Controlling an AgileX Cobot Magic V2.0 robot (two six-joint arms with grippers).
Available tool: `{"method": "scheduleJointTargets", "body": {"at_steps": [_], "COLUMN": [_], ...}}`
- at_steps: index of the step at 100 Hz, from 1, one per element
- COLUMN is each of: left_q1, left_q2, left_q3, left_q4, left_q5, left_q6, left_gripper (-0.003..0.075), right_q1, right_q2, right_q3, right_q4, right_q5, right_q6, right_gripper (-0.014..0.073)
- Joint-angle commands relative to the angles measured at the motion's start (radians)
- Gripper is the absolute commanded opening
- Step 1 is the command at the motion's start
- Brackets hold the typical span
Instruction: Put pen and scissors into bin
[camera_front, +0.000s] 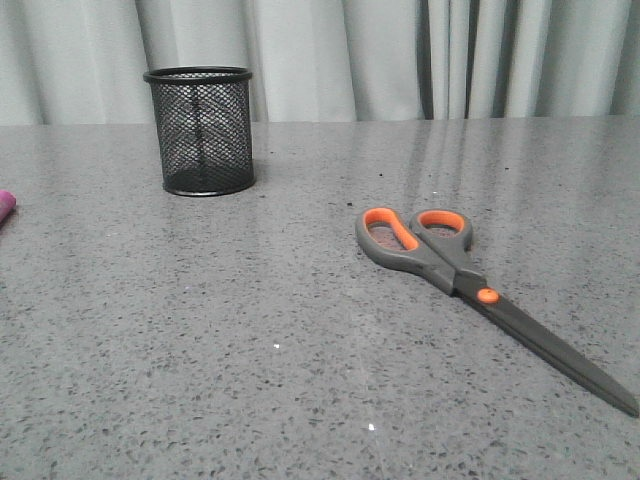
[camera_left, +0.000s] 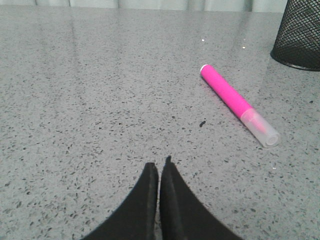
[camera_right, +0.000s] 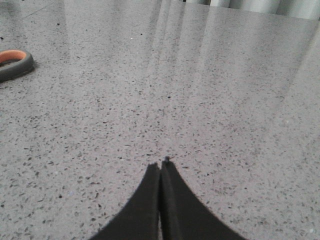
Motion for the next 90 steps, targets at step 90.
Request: {"method": "scheduleJointTargets", "body": {"at_steps": [90], "left_q1": [0.001], "left_q2": [-0.032], "left_q3": [0.043], "left_q4": [0.060], "left_q5": [-0.173], "left_q6": [-0.006], "left_gripper": [-0.0019], "right_q1": [-0.005], "right_q2": [-0.020], "right_q3": [0.015], "right_q4": [-0.001], "right_q5": [-0.304], "right_q6": [-0.010], "right_gripper": [-0.0069]}}
